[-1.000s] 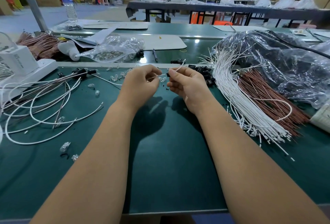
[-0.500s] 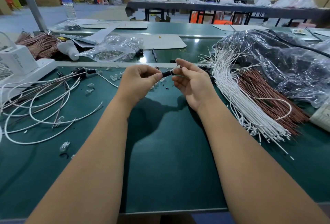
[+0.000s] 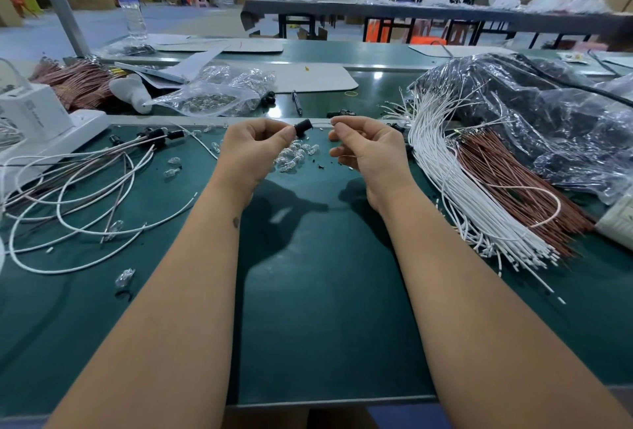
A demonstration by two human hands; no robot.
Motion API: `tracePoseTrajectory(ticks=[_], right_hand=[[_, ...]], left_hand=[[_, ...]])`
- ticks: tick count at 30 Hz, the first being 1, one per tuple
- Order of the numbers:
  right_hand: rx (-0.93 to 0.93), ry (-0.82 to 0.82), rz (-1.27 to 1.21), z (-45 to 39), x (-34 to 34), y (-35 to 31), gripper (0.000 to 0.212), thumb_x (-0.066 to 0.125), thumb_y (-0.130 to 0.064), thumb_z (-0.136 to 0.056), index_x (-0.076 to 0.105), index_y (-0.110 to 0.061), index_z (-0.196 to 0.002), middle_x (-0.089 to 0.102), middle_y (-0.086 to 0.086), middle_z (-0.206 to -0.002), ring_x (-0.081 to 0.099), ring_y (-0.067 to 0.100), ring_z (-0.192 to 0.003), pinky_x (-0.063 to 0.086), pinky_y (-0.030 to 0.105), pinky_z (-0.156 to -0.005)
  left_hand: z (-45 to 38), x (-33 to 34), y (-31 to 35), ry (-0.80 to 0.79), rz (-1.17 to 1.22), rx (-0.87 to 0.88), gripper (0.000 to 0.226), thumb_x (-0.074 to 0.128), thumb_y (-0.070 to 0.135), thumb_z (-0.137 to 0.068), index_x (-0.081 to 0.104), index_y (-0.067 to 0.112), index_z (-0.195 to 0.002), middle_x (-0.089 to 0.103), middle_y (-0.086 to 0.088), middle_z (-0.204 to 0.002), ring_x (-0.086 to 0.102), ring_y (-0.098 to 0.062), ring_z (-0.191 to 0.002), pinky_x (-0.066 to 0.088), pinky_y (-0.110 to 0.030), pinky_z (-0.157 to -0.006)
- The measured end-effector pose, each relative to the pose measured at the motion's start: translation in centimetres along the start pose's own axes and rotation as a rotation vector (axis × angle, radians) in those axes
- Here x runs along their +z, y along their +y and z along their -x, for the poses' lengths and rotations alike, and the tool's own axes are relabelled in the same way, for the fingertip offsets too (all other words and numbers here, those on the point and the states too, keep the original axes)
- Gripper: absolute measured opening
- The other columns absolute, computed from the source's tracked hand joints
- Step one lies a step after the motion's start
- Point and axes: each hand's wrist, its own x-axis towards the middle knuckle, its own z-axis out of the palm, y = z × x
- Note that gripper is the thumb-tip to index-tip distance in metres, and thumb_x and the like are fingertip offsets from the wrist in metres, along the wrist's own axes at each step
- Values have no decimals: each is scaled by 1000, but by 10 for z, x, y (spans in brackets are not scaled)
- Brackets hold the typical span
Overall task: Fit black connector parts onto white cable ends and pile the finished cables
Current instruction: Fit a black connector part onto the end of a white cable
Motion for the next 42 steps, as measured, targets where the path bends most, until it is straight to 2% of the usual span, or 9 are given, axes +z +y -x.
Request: tracePoseTrajectory(ticks=[10,17,22,25,29,33,35,39,42], right_hand=[[-111,-1,203,0,1,2,12,63,-17,-93,66,-21,-82,67,2,-77,61,8,-53,47,17,-56],[-88,0,256,-1,2,3,18,58,-15,-95,62,-17,-77,68,4,-77,58,11,-52,44,15,-52],[-149,-34,505,2,4,9,19,51,-18,-97,57,-15,-79,66,7,-77,56,14,-55,48,18,-49],[-154,-35,529,0,3,9,20,50,-19,-98,58,-11,-82,67,6,-77,57,14,-54,47,17,-49],[-113,-52,481,-2,2,10,25,50,-18,-98,58,-19,-74,69,2,-76,57,11,-51,41,13,-46],[-112,-85,487,-1,4,10,27,51,-17,-98,59,-22,-73,71,-2,-77,58,9,-48,41,14,-48],[-136,-101,545,0,5,11,27,49,-20,-99,59,-24,-74,71,-6,-80,60,8,-48,43,20,-51],[-153,-91,581,1,6,12,23,47,-23,-99,64,-22,-83,70,-8,-82,61,7,-52,48,27,-56],[-152,-56,538,1,5,11,22,46,-9,-93,62,-24,-92,70,-8,-85,63,13,-59,50,27,-58]], left_hand=[[0,-2,-4,30,-64,61,19,70,15,-87,67,29,-74,61,-1,-67,53,-14,-64,45,-17,-59],[0,-1,-6,37,-175,119,15,69,14,-86,68,25,-77,57,0,-64,47,-6,-55,40,-13,-54],[2,1,-7,19,-454,189,4,68,13,-86,70,17,-87,67,3,-77,66,-14,-79,51,-27,-80],[3,4,-8,56,-662,265,6,66,20,-87,71,22,-90,69,8,-87,61,-19,-97,36,-32,-92],[4,12,-8,103,-791,354,6,64,24,-88,67,29,-88,58,17,-82,47,-13,-94,14,-27,-77],[3,15,-8,57,-722,312,6,62,19,-89,67,22,-89,62,11,-83,57,-18,-90,33,-30,-88],[2,12,-9,25,-647,262,6,60,14,-90,66,14,-90,65,1,-85,58,-21,-84,44,-33,-78],[2,9,-10,28,-627,242,7,60,14,-92,67,12,-91,63,1,-82,53,-19,-76,39,-29,-68],[2,9,-10,9,-631,221,8,60,16,-92,68,14,-92,63,1,-80,53,-19,-76,41,-30,-68]])
